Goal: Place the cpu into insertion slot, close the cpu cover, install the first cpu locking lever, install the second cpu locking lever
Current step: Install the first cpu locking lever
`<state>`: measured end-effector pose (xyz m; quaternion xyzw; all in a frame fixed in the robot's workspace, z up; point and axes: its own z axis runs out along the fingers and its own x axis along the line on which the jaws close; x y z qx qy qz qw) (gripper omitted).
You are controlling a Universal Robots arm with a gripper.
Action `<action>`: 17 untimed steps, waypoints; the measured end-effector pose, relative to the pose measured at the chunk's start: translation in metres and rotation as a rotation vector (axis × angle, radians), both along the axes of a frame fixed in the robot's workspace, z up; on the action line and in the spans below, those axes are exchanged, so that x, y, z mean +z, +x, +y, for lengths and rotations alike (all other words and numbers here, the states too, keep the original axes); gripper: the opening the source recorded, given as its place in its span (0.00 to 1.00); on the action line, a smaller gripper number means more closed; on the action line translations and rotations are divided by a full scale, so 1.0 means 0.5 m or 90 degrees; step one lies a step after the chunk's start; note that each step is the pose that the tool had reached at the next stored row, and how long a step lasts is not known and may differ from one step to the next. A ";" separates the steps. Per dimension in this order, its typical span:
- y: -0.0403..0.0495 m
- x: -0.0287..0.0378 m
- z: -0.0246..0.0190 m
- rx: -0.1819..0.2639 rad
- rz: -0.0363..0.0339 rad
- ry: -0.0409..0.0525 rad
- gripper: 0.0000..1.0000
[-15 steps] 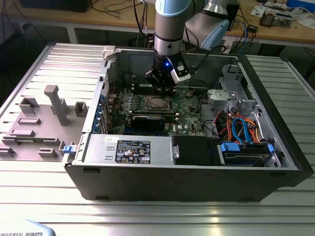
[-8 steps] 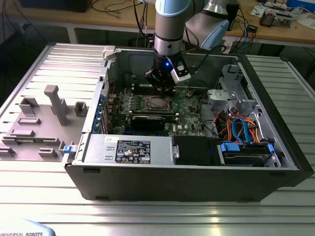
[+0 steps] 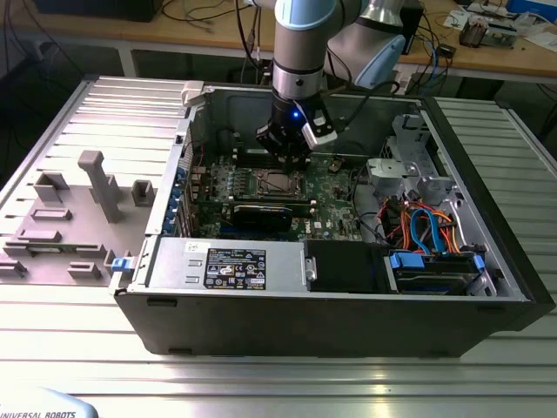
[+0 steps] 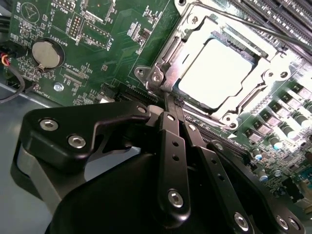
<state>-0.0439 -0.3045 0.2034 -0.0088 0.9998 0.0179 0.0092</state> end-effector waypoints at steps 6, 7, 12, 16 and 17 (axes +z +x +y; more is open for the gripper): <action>0.000 -0.003 -0.0008 0.000 0.0001 -0.0037 0.11; 0.000 -0.004 -0.0007 0.000 0.0001 -0.0019 0.11; 0.000 -0.005 -0.0004 0.000 -0.0002 0.0103 0.11; 0.000 0.006 -0.0003 0.000 -0.0002 0.0126 0.11; 0.000 0.010 -0.0004 0.000 -0.0001 0.0123 0.11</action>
